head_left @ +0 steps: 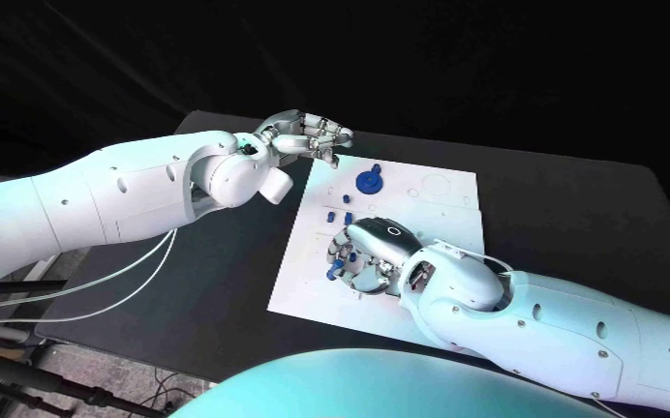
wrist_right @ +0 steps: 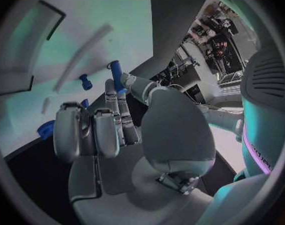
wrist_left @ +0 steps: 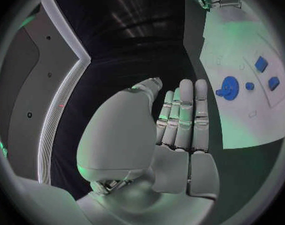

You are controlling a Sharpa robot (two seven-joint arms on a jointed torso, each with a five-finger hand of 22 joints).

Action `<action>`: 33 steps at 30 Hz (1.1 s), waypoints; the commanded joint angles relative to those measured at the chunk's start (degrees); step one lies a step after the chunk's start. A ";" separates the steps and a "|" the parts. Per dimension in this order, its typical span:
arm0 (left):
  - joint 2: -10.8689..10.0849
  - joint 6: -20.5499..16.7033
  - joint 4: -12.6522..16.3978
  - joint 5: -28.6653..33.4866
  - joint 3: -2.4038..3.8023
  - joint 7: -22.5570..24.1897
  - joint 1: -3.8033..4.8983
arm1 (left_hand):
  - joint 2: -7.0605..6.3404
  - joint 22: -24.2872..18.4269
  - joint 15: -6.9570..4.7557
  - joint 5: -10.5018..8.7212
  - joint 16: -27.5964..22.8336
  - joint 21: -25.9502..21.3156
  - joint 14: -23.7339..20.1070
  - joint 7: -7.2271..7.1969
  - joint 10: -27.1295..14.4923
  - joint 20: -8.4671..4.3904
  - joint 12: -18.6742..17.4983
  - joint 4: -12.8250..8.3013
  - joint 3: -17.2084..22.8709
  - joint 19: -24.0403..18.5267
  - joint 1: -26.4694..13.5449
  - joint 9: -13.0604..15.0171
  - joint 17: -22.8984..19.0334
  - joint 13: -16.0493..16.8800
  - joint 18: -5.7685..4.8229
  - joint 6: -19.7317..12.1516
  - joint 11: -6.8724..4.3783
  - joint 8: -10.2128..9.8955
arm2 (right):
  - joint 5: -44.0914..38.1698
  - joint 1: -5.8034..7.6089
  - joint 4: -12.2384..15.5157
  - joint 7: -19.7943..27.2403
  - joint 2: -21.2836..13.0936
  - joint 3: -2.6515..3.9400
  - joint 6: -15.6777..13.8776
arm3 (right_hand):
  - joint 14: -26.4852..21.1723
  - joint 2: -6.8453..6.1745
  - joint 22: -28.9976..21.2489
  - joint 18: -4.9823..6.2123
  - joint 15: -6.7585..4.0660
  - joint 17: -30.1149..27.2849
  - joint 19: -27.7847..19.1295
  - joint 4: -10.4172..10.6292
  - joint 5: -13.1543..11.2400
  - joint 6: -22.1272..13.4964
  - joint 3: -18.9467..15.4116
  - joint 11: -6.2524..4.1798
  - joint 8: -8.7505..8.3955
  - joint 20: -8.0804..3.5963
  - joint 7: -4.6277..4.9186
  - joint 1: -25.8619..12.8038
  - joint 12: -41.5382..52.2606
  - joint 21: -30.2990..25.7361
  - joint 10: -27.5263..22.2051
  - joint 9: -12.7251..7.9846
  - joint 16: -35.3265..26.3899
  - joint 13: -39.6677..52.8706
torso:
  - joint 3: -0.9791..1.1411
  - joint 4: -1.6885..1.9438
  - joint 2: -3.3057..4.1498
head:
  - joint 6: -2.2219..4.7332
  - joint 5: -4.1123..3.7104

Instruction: Assemble the parts on the task board

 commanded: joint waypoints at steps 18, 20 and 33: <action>-0.12 0.85 0.16 0.36 0.03 0.22 0.05 | -0.11 -0.09 0.42 -0.13 -0.27 -0.33 0.16 -0.01 -0.35 0.05 0.24 -0.01 0.45 0.24 -0.62 -0.06 -0.06 -0.08 0.59 -0.54 0.00 0.29 | -4.77 -0.07 -0.17 -1.22 0.94 -0.28 3.57 | 1.66 -0.34 11.05 -0.90 -0.13 -0.20 0.19 -0.34 0.30 -0.89 -0.07 -0.26 -0.07 -0.15 0.20 -0.70 -0.45 -0.37 0.10 0.16 -0.27 0.14 | -0.02 0.02 -0.01 | 0.00 -0.14; -0.14 0.82 0.17 0.36 0.03 0.20 0.05 | -0.11 -0.09 0.42 -0.13 -0.27 -0.33 0.16 -0.01 -0.35 0.05 0.24 -0.01 0.45 0.24 -0.62 -0.06 -0.06 -0.08 0.59 -0.54 0.00 0.29 | -4.97 -0.08 -0.22 -1.27 1.12 -0.35 3.61 | 1.62 -0.78 11.00 -0.88 0.03 -0.36 0.09 -0.32 0.49 -1.46 -0.20 -0.06 -0.37 -0.03 0.38 -1.22 -0.82 -0.54 -0.27 0.14 -0.35 0.19 | -0.03 0.02 -0.01 | 0.00 -0.22; -0.21 0.87 0.22 0.36 0.03 -0.07 0.05 | -0.09 -0.16 0.42 -0.21 -0.28 -0.38 0.15 -0.02 -0.41 0.06 0.30 -0.14 0.60 0.27 -0.74 -0.09 -0.08 -0.10 0.59 -0.58 0.00 0.38 | -5.24 -0.09 -0.21 -1.48 0.91 -0.52 1.28 | 1.26 -4.57 10.60 -0.60 1.70 -1.23 -0.67 0.37 3.24 -9.84 -4.32 1.88 -4.98 1.51 2.51 -4.65 -2.74 -1.86 -5.90 -1.80 -0.53 0.60 | -0.05 0.03 -0.05 | 0.00 -0.61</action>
